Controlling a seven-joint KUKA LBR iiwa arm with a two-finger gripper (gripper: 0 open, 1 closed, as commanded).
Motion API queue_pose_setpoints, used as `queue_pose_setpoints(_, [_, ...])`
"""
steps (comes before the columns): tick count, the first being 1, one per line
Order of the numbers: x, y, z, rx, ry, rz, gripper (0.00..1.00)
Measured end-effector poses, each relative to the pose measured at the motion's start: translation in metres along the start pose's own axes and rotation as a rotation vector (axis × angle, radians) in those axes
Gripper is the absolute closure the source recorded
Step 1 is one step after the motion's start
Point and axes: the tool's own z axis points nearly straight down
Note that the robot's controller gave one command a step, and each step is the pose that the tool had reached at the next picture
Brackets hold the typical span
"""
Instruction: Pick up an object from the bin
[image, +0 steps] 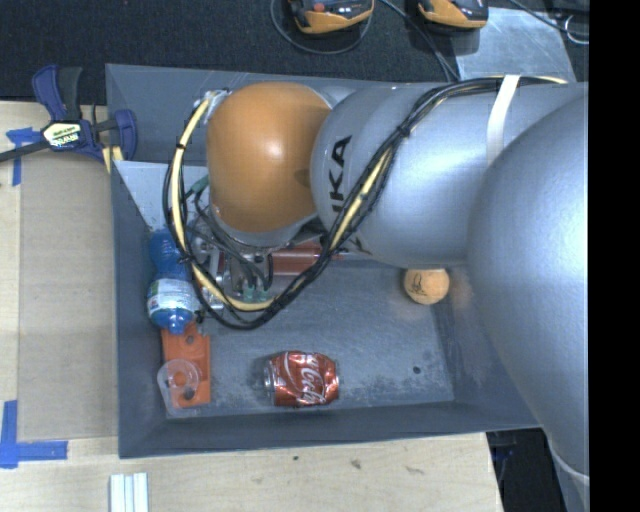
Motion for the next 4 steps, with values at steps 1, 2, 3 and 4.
queue_pose_setpoints(1, [-0.001,-0.002,-0.005,-0.001,-0.007,0.004,0.00])
queue_pose_setpoints(2, [-0.016,0.012,0.085,-0.007,-0.027,-0.677,0.00])
queue_pose_setpoints(3, [-0.007,0.004,0.033,-0.001,-0.010,-0.552,0.00])
queue_pose_setpoints(4, [-0.030,0.004,0.083,-0.004,-0.028,-0.829,0.00])
